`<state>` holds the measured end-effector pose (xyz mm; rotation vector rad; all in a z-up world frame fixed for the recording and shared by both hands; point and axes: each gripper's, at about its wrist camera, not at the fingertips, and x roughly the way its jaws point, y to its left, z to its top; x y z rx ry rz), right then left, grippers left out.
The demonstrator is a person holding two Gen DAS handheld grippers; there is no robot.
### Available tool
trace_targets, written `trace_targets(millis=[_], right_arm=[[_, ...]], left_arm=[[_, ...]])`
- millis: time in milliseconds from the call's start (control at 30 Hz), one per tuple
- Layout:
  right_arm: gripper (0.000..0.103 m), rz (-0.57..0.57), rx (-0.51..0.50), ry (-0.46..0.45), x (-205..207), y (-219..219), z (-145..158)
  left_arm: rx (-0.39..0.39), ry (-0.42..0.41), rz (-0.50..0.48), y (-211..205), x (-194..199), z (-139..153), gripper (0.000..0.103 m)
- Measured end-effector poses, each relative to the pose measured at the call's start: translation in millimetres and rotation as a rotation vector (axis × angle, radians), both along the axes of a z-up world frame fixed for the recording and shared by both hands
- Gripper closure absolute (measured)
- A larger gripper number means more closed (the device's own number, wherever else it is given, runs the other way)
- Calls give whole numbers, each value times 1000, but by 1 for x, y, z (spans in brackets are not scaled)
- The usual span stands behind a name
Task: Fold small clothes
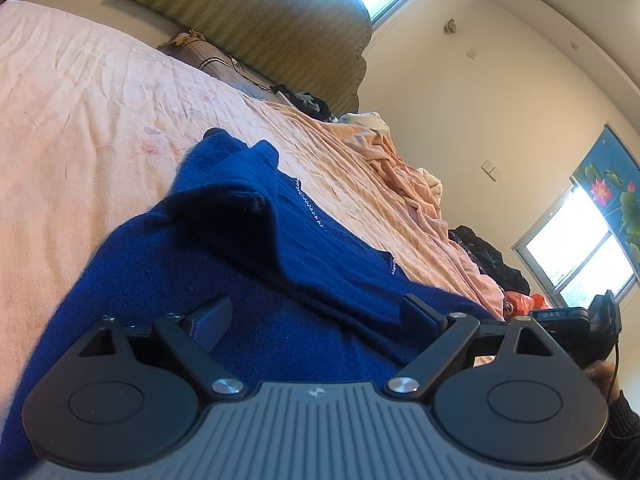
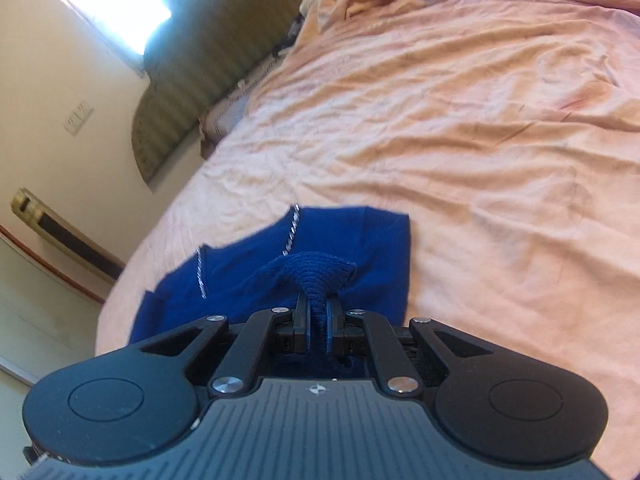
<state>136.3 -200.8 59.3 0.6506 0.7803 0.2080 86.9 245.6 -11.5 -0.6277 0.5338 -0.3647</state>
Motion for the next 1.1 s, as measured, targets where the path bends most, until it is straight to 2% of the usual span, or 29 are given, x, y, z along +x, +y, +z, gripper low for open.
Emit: trace_targets(millis=[67, 133, 233, 667, 700, 733, 767, 800, 833, 900, 967, 1000, 1067, 1100], right_arm=[[93, 5, -20, 21, 3, -1, -2], [93, 21, -96, 54, 5, 3, -9], [93, -4, -54, 58, 4, -6, -15], [92, -28, -84, 112, -3, -23, -32], [91, -26, -84, 114, -3, -22, -34], [84, -27, -79, 119, -3, -22, -35], [68, -40, -77, 129, -3, -22, -36], [59, -49, -67, 135, -4, -24, -36], [45, -63, -52, 115, -7, -26, -34], [47, -113, -36, 52, -17, -33, -25], [53, -150, -23, -18, -27, -38, -13], [53, -143, -31, -54, -31, -35, -6], [53, -71, -48, -102, -33, -22, 3], [53, -34, -54, -108, -30, -13, 5]], left_arm=[[1, 0, 0, 0, 0, 0, 12], [0, 0, 0, 0, 0, 0, 12], [2, 0, 0, -1, -1, 0, 11], [1, 0, 0, -1, 0, 0, 11], [1, 0, 0, -1, 0, 0, 11], [2, 0, 0, -1, 0, 0, 11], [4, 1, 0, -2, 0, 0, 11], [4, 1, -1, -1, 0, 0, 11], [7, 3, -1, -2, 0, 0, 11], [21, 8, -1, -3, -1, 2, 11], [47, 29, -8, -6, 0, 10, 12], [43, 21, -14, -7, -1, 17, 11], [12, -60, -47, -8, -1, 38, 11], [24, -105, -57, -10, 1, 49, 11]])
